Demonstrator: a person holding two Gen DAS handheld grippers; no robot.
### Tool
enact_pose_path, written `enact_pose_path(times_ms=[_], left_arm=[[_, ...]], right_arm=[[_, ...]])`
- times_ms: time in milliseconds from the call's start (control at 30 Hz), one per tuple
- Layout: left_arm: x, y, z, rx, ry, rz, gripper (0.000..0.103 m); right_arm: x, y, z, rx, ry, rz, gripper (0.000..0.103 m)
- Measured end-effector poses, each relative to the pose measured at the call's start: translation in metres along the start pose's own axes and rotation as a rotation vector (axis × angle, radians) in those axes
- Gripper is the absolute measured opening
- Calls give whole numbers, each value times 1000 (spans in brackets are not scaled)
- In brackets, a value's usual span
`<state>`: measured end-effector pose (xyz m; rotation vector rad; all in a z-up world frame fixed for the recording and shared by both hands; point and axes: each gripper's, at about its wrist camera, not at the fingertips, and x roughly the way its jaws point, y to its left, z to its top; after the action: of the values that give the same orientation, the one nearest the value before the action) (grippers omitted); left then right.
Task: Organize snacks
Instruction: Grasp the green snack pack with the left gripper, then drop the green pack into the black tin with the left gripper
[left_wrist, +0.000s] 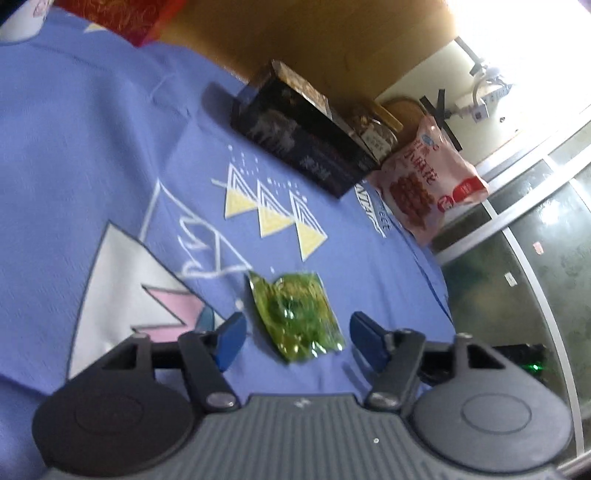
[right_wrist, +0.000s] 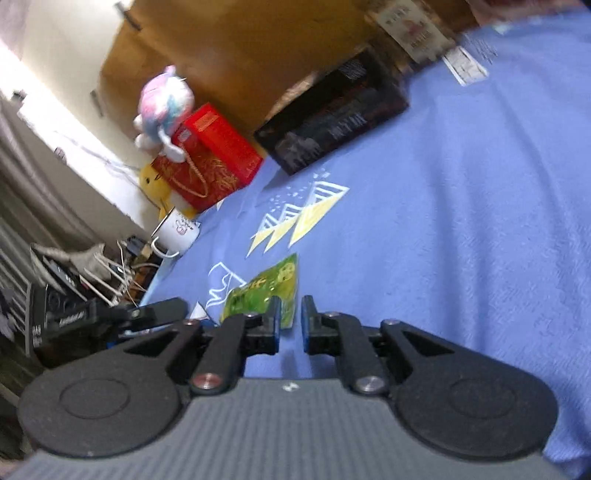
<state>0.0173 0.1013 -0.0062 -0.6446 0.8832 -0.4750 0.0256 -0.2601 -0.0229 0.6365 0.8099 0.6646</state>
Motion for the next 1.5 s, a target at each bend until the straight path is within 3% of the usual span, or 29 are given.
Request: enact_pose_path(times_ms=[133,267,367,467,600,867,1033,1200,1300,1333,1400,1500], left_arm=[[11,1,4,-6,25,1,59],[27,3,1,29,24,24,19],[30,18,5,-49,37,-26,17],[30,21,6,-71,37,-38,16],[25,3,20,1,6,-62,15],[51,-67,114,221,-105,-102,15],[108,-94,179,287,-131,-73,16],[169,-98,208,317,-103,43,20],[193,-97,206,342,-77,142,25],[195,-97,203,352,-78,145,25],[188,-98,193,359,-95,140,27],[164,-108,170,409,-159,164,40]], right_arm=[[18,-11,3,87,80,48,14],[33,-5,6,114,101,73,12],[39,1,6,82,93,63,11],[38,0,6,60,74,56,7],[31,6,12,8,30,62,6],[14,28,82,-141,-208,24,6],[29,19,145,-235,-337,-91,6],[65,-1,176,-375,-356,-278,7],[78,-7,174,-443,-358,-369,15],[77,-7,171,-457,-375,-391,21],[66,-8,165,-454,-427,-378,44],[47,-3,148,-423,-453,-344,45]])
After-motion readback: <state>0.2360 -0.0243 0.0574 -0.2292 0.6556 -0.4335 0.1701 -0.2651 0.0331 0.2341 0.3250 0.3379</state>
